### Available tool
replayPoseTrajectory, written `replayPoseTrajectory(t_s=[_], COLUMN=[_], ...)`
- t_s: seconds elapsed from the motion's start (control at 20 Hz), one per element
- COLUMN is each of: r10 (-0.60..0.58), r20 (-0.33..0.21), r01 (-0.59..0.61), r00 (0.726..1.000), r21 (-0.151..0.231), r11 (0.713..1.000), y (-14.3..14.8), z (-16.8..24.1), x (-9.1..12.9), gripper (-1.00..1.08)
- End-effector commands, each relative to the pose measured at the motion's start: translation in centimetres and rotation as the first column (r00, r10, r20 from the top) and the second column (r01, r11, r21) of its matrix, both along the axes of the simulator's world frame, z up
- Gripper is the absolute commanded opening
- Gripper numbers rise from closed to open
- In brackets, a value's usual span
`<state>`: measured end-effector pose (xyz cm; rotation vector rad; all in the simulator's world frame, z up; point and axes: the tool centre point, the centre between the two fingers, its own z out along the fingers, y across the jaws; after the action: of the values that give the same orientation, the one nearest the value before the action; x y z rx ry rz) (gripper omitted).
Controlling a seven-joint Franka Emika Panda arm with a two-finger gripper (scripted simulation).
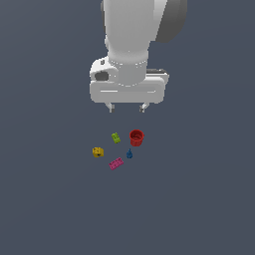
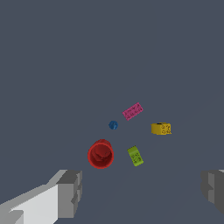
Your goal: Pick up a designated object from a clutter of objects.
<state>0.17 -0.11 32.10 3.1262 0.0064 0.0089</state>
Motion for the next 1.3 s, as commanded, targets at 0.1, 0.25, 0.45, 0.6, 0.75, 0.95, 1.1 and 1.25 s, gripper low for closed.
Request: replayPoseTrajectory(t_s=[0.1,0.25,0.45,0.6,0.75,0.95,1.1,1.25], r10=[0.003,0.016,0.037,0.039,0.038,0.019,-0.013,-0.058], r20=[-0.001,-0.006,-0.016,-0.017,-0.016,-0.016,-0.015,-0.014], r01=[-0.003,-0.016,-0.037,-0.040,-0.039,-0.020,0.012,0.057], r00=[1.000,1.000,0.999,0.999,0.999,1.000,1.000,0.998], r21=[-0.002,-0.013,-0.031,-0.033,-0.032,-0.029,-0.025,-0.019], r11=[1.000,1.000,0.999,0.999,0.999,0.999,1.000,0.998], y=[0.0,-0.1,-0.2,-0.2,-0.1,-0.3,-0.6,-0.9], z=[-0.1,-0.6,-1.4,-1.5,-1.5,-1.8,-2.3,-3.1], x=[0.0,0.0,0.0,0.0,0.0,0.1,0.2,0.4], gripper=[1.00,1.00,1.00,1.00,1.00,1.00,1.00,1.00])
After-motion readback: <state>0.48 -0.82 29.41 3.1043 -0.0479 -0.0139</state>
